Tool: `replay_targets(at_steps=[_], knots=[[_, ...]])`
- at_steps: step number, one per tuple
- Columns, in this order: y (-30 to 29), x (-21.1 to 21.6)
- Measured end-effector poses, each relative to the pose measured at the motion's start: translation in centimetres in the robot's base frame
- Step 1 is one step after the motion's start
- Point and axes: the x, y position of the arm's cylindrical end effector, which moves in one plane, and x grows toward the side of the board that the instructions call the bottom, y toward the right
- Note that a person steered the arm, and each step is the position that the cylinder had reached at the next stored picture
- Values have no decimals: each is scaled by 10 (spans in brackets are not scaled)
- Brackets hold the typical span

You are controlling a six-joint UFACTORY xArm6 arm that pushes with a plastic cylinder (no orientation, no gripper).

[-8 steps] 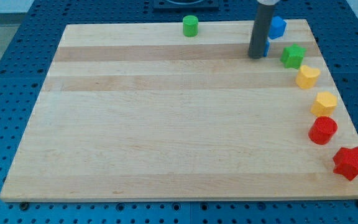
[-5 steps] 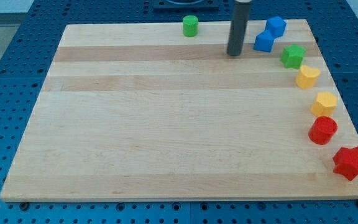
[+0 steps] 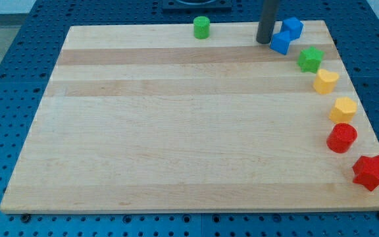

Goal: Push the blue triangle towards the top right

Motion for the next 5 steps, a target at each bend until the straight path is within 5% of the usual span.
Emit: replay_targets(at_steps=[5], knots=[[2, -16]])
